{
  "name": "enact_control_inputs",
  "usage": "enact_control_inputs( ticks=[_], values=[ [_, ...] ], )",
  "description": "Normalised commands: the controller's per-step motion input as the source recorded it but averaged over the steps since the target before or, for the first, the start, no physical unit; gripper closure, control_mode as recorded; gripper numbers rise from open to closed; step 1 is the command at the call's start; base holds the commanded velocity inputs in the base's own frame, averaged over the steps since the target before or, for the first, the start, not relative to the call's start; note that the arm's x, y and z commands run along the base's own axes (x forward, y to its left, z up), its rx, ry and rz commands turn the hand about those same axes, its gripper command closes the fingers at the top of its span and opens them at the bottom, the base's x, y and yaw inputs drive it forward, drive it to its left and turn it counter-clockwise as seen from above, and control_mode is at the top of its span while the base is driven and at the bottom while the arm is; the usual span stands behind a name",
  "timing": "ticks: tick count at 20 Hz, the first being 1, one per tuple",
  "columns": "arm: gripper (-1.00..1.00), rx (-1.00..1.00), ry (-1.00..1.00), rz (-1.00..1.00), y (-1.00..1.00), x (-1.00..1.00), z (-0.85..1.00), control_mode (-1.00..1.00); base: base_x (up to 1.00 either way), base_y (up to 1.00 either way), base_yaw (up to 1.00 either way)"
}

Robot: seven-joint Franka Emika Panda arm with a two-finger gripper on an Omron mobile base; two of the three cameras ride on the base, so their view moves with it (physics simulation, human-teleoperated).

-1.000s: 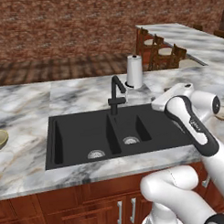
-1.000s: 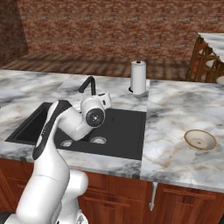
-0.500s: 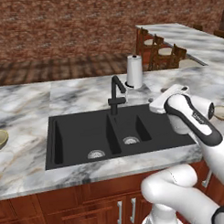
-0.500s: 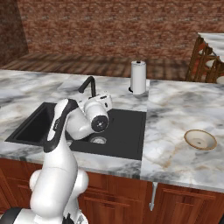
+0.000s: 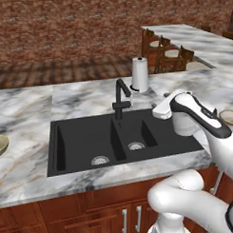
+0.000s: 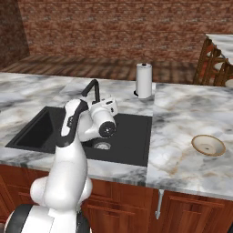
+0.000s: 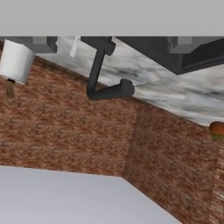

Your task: Rinse each bowl for a few seconds and place them down in the sink or on the counter.

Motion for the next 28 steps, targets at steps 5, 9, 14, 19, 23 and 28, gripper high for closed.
enact_control_inputs(
  ticks=[5, 9, 14, 19, 23, 28],
  values=[
    [-1.00, 0.00, 0.00, 0.02, 0.00, 0.27, -0.13, -1.00, 0.00, 0.00, 0.00],
    [-1.00, 0.00, 0.00, 0.01, 0.00, 0.32, -0.12, -1.00, 0.00, 0.00, 0.00],
    [-1.00, 0.01, -0.04, 0.03, -0.01, 0.23, -0.11, -1.00, 0.00, 0.00, 0.00],
    [-1.00, 0.00, -0.07, 0.01, 0.00, 0.26, -0.17, -1.00, 0.00, 0.00, 0.00],
    [-1.00, 0.00, -0.06, 0.00, 0.00, 0.28, -0.23, -1.00, 0.00, 0.00, 0.00],
    [-1.00, 0.00, -0.02, 0.00, 0.02, 0.35, -0.14, -1.00, 0.00, 0.00, 0.00]
  ],
)
